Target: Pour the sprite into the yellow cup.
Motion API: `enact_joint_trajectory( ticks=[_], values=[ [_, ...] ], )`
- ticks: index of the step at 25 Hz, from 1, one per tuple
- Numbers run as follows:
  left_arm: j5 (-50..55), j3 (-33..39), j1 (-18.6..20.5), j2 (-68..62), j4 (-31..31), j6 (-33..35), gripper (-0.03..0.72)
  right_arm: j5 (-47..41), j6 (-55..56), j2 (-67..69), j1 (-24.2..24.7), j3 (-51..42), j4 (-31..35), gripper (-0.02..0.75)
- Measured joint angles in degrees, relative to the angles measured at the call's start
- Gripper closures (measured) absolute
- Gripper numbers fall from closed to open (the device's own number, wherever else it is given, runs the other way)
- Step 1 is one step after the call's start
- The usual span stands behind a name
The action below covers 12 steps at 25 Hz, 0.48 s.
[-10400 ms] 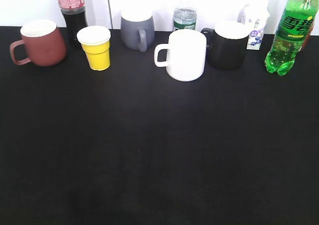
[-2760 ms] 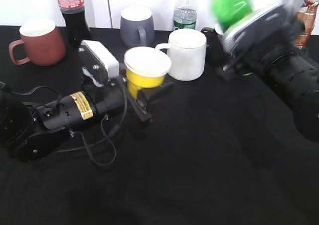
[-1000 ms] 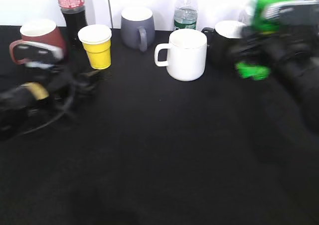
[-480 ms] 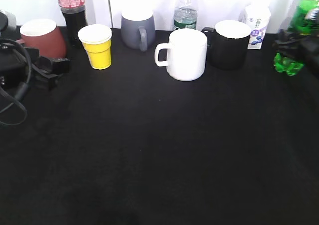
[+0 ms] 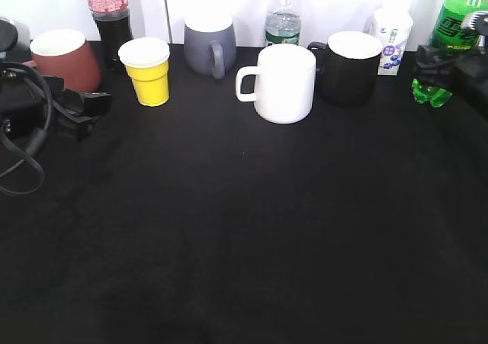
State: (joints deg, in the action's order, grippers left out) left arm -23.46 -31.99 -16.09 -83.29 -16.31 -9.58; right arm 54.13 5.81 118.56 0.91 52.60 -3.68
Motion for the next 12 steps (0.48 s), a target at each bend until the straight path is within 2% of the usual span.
enact_joint_trajectory(
  ticks=[3, 5, 6, 9, 11, 12],
  values=[
    [1.5, 0.0, -0.1, 0.2, 0.0, -0.1, 0.104, -1.6, 0.0, -4.2, 0.0, -6.0, 0.0, 0.139],
    [9.2, -1.1, -0.1, 2.5, 0.1, -1.9, 0.104, -14.6, -0.2, -12.2, 0.0, -6.9, -0.5, 0.141],
    [15.6, -3.0, -0.1, 4.2, 0.8, -2.3, 0.104, -24.7, -0.2, -17.0, 0.0, -5.7, -1.4, 0.141],
    [44.7, -11.6, -0.1, 6.7, 7.3, -2.6, 0.104, -66.6, -0.2, -27.8, -0.7, 1.5, -1.5, 0.141],
    [63.7, -16.8, -0.1, 6.7, 10.5, -2.6, 0.104, -86.1, -0.2, -30.8, -0.9, 5.0, -1.5, 0.141],
    [70.5, -18.3, -0.1, 6.7, 11.0, -2.5, 0.104, -91.3, -0.9, -32.3, -0.9, 5.6, -1.5, 0.143]
  ],
)
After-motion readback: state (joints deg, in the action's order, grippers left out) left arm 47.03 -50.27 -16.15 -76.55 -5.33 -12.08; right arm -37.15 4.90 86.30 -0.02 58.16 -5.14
